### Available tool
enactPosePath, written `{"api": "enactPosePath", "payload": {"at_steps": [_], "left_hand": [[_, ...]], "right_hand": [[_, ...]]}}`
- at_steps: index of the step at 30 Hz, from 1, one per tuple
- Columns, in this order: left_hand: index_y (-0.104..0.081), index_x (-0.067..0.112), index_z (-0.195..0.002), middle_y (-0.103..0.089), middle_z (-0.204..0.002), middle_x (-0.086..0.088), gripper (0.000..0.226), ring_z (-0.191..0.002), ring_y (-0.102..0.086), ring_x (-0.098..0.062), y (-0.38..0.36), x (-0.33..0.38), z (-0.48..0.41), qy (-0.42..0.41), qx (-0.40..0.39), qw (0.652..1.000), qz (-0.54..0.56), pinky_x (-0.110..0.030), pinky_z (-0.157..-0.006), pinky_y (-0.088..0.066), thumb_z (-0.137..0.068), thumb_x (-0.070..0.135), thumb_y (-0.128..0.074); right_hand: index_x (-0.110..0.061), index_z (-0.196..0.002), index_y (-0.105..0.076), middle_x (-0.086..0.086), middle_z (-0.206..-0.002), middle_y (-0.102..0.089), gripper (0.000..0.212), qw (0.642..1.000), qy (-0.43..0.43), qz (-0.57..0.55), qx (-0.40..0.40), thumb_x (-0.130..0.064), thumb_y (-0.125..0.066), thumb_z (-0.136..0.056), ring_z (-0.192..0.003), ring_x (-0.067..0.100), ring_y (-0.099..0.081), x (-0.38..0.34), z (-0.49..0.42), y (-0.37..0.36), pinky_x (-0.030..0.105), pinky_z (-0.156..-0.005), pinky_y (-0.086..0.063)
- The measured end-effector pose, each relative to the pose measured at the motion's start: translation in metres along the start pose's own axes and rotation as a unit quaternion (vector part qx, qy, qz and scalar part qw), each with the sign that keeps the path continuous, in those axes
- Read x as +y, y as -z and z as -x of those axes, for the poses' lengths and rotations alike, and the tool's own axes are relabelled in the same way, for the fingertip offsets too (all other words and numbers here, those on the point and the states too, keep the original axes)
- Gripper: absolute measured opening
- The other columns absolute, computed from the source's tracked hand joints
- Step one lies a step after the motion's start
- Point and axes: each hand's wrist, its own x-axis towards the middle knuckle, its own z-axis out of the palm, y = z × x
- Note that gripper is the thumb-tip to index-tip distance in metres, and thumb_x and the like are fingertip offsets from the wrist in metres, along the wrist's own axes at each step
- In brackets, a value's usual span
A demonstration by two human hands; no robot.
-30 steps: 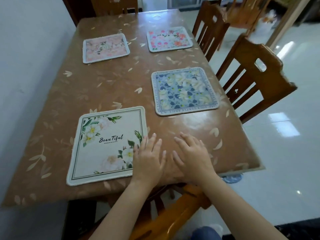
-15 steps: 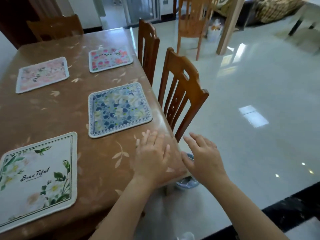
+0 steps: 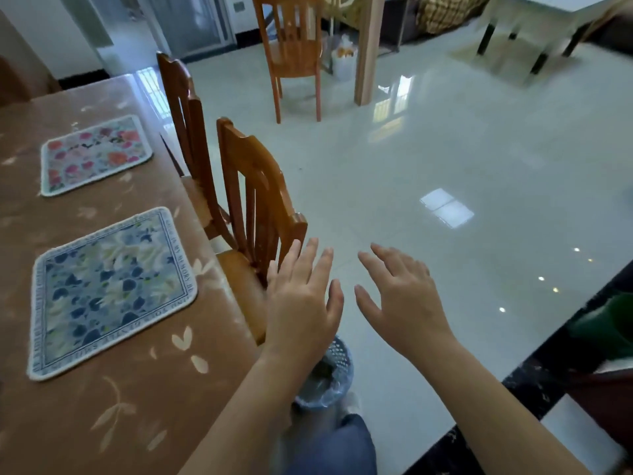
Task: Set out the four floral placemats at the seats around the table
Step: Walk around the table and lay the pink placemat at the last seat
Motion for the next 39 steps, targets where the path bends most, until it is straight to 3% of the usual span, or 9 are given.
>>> {"api": "enactPosePath", "payload": {"at_steps": [3, 6, 15, 30, 39], "left_hand": [[-0.053, 0.008, -0.123, -0.052, -0.131, -0.016, 0.043, -0.124, -0.043, -0.035, -0.025, 0.006, -0.046, -0.006, -0.001, 1.000, 0.009, -0.058, -0.100, -0.028, -0.084, 0.027, -0.051], [-0.052, 0.008, -0.125, -0.050, -0.133, -0.017, 0.044, -0.126, -0.041, -0.036, -0.041, 0.010, -0.080, 0.001, -0.009, 1.000, 0.004, -0.057, -0.102, -0.025, -0.085, 0.026, -0.051], [-0.056, 0.007, -0.120, -0.054, -0.129, -0.017, 0.043, -0.121, -0.047, -0.037, -0.080, 0.012, -0.162, 0.047, -0.015, 0.999, -0.024, -0.062, -0.095, -0.034, -0.082, 0.026, -0.052], [-0.057, 0.001, -0.115, -0.057, -0.123, -0.021, 0.035, -0.119, -0.048, -0.038, -0.181, 0.017, -0.366, 0.181, 0.031, 0.980, -0.080, -0.057, -0.097, -0.038, -0.083, 0.015, -0.062], [-0.058, 0.001, -0.115, -0.057, -0.123, -0.021, 0.035, -0.117, -0.049, -0.038, -0.198, -0.052, -0.445, 0.265, 0.057, 0.953, -0.136, -0.059, -0.097, -0.033, -0.083, 0.015, -0.062]], "right_hand": [[-0.010, -0.128, -0.048, 0.014, -0.136, -0.048, 0.047, 1.000, 0.011, 0.015, -0.004, -0.024, -0.060, -0.085, -0.125, 0.031, -0.042, 0.025, -0.040, 0.007, 0.053, -0.101, -0.033], [-0.010, -0.130, -0.046, 0.014, -0.138, -0.046, 0.047, 0.999, 0.019, 0.026, -0.004, -0.024, -0.058, -0.086, -0.126, 0.030, -0.040, 0.043, -0.075, 0.014, 0.053, -0.102, -0.030], [-0.005, -0.125, -0.052, 0.017, -0.131, -0.052, 0.046, 0.999, 0.051, -0.002, 0.003, -0.018, -0.065, -0.082, -0.121, 0.034, -0.047, 0.088, -0.176, 0.015, 0.058, -0.097, -0.036], [-0.004, -0.118, -0.058, 0.016, -0.124, -0.059, 0.042, 0.975, 0.214, -0.046, -0.025, -0.015, -0.068, -0.079, -0.116, 0.036, -0.052, 0.199, -0.413, 0.008, 0.058, -0.093, -0.039], [-0.004, -0.116, -0.058, 0.016, -0.121, -0.060, 0.040, 0.950, 0.292, -0.088, -0.061, -0.015, -0.067, -0.079, -0.112, 0.036, -0.054, 0.178, -0.543, -0.041, 0.056, -0.092, -0.040]]}}
